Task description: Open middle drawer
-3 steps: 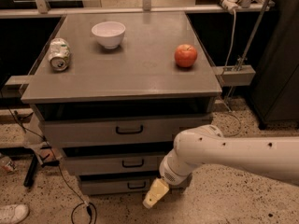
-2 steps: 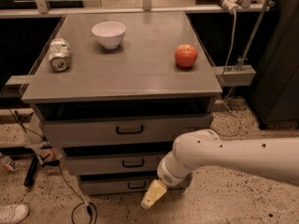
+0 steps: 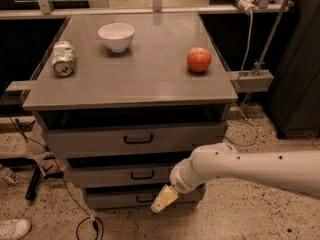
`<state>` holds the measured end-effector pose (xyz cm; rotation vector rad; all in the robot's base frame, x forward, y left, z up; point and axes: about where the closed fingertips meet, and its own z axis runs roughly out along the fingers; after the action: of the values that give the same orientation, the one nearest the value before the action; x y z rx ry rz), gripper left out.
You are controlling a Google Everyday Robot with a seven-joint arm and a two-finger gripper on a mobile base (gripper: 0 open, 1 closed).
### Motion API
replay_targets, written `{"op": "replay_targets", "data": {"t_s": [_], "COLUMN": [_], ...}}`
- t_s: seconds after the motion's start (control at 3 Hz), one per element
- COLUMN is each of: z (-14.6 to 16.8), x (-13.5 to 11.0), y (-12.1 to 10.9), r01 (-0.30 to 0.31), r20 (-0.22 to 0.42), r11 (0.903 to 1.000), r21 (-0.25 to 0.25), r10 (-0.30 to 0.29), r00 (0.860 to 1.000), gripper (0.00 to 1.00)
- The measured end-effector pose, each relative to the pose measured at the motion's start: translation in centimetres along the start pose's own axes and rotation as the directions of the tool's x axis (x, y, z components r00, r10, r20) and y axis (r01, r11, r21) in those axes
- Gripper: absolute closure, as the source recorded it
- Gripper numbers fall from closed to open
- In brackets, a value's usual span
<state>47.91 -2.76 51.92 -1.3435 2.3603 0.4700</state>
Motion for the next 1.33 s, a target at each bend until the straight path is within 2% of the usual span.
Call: {"op": "replay_targets", "data": {"t_s": [0.33, 1.33], "z": [0.8, 3.0], "x": [0.0, 0.8], "y": [-2.0, -6.9], "r01": [-0.013, -0.040], "r20": [0.027, 0.049], "r11": [0.9998, 0.9988], "r21": [0.015, 0.027], "r10": [0.012, 0.039], "r00": [1.000, 0.998], "gripper": [0.00, 0.00]}}
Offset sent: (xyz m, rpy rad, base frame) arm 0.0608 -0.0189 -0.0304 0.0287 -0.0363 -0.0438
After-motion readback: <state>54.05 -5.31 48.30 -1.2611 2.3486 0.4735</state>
